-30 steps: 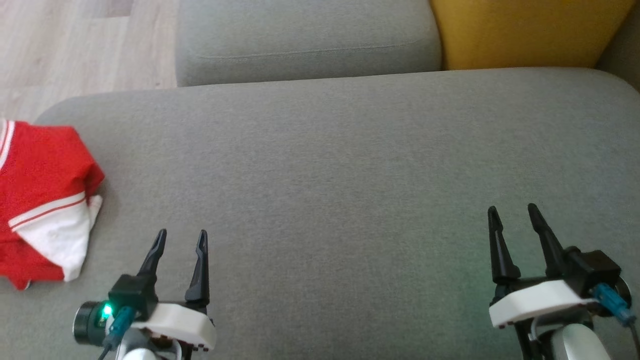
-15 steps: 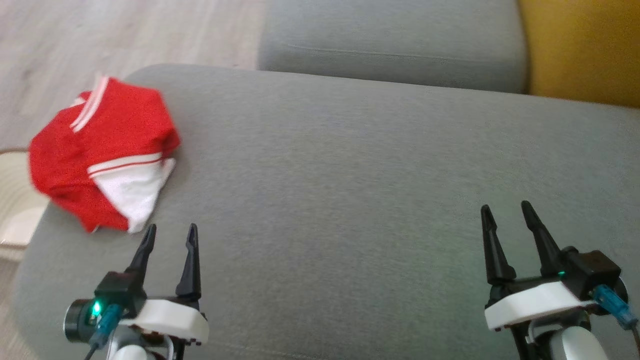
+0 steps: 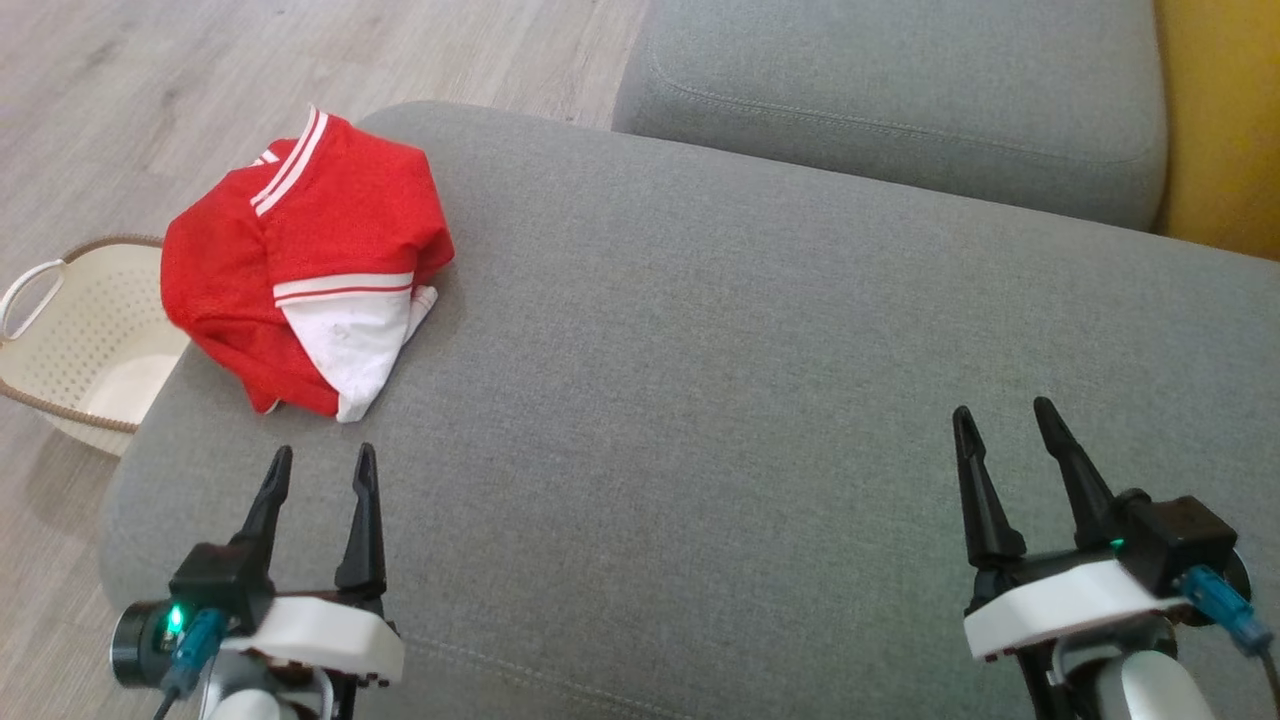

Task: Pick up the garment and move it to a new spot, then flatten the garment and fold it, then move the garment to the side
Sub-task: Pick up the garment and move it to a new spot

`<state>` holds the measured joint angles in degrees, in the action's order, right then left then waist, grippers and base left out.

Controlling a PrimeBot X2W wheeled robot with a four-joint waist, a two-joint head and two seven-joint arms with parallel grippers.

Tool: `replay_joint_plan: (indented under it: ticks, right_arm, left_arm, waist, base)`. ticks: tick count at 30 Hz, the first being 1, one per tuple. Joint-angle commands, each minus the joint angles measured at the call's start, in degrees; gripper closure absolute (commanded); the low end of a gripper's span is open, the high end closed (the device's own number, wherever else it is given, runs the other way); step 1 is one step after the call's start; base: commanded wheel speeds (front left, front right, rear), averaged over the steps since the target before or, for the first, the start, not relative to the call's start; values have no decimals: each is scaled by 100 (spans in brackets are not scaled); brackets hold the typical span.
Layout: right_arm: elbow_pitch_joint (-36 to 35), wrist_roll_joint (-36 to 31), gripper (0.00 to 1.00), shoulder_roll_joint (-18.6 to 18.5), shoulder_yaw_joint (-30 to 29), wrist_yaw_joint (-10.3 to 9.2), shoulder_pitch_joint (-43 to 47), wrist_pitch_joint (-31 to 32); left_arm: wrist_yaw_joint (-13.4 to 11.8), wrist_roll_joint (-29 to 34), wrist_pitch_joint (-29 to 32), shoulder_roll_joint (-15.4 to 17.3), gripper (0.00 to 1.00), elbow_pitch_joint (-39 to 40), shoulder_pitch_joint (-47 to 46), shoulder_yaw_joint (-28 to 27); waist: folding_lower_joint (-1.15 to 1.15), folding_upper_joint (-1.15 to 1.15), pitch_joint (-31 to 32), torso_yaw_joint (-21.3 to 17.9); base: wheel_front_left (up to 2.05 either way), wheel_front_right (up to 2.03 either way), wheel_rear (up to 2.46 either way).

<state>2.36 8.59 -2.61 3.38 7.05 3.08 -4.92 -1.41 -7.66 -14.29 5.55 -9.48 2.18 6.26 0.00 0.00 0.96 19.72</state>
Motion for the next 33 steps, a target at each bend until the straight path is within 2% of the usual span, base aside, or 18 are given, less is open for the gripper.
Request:
replay_joint_plan:
  ticks: [1,13,18,27,33]
  right_arm:
    - [-208,44,0,-27,122,44,-72,12]
    - [-171,87,0,-27,52,44,-16,60]
    - [-232,55,0,-27,56,44,-50,136]
    - [-741,-381,0,-27,60,44,-542,574]
    - [-1148,-691,0,-77,58,44,-1067,858]
  left_arm:
    - [20,-5,-71,17,0,197,-211,-231]
    - [47,24,-71,-35,0,113,-213,-285]
    - [50,-6,-71,-45,0,9,-325,-373]
    - [166,-268,-71,-15,0,-382,-1480,-757]
    - [451,-441,-71,202,0,-1308,-2965,-1034]
  waist:
    - [0,0,13,22]
    - [0,0,-1,64]
    - [0,0,-190,34]
    - [0,0,-1385,-94]
    - [0,0,-2390,-274]
  base:
    - [0,0,0]
    - [0,0,0]
    - [0,0,0]
    - [0,0,0]
    - [0,0,0]
